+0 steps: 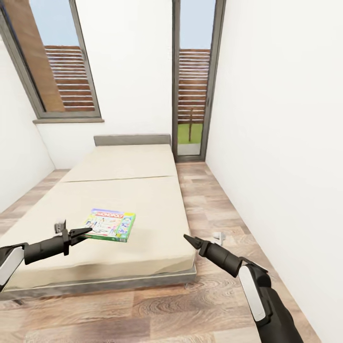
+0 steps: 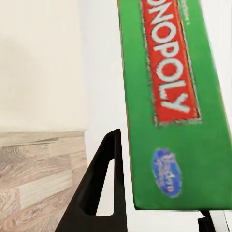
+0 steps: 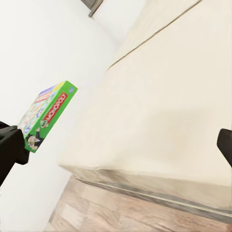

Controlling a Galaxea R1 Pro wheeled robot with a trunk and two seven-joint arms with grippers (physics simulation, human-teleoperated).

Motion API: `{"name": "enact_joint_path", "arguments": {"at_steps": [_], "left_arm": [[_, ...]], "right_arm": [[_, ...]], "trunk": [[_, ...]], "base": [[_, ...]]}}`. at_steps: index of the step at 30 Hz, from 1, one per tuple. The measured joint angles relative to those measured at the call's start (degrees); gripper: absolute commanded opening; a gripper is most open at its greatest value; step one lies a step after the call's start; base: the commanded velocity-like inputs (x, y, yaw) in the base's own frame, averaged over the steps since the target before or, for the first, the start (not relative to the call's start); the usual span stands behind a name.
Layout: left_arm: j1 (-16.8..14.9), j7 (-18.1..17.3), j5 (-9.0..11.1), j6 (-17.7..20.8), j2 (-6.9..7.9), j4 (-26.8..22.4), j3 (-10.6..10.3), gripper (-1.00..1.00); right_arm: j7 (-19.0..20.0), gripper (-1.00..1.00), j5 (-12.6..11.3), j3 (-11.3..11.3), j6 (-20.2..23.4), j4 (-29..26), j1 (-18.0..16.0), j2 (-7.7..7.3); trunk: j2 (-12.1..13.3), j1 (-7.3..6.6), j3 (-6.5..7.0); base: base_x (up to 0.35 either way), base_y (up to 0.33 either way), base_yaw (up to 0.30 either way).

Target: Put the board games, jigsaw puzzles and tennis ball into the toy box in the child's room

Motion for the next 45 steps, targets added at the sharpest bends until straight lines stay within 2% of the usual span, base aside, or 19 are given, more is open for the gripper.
{"name": "enact_joint_path", "arguments": {"at_steps": [5,16,22,24,32,45], "left_arm": [[-0.04,-0.02,0.14,0.11,1.52,0.03,0.02,-1.0],[0.0,-0.31,0.14,0.09,3.63,0.09,0.03,-1.0],[0.0,-1.45,-0.09,0.06,3.82,0.09,-0.04,-1.0],[-0.02,-1.57,-0.12,0.05,4.13,0.11,-0.03,-1.0],[-0.01,-1.59,0.21,0.23,4.51,0.09,-0.03,-1.0],[0.01,-1.59,-0.02,0.15,4.82,0.09,-0.04,-1.0]], "right_arm": [[-0.02,1.0,-0.24,-0.27,-0.47,-0.22,0.0,-0.24],[-0.65,1.0,0.46,0.0,-0.7,0.0,0.0,-0.17],[-0.67,1.0,0.42,0.02,-1.36,0.0,0.0,-0.1],[-0.68,1.0,0.22,0.02,-2.82,-0.01,0.01,-0.23],[-0.66,1.0,-0.05,-0.36,-3.16,0.0,0.01,-0.26],[-2.08,1.0,0.36,-0.01,-3.17,0.01,0.0,0.5]], "trunk": [[2.01,-1.1,1.14],[6.42,-3.52,3.66],[8.83,-4.81,5.01],[9.63,-5.26,5.39],[12.84,-7.03,6.84],[18.05,-9.89,9.22]], "base": [[0.0,0.0,0.246],[-0.001,0.0,0.247],[-0.187,0.0,0.219],[-0.056,0.0,0.022],[-0.008,0.0,0.04],[0.0,0.0,0.272]]}}
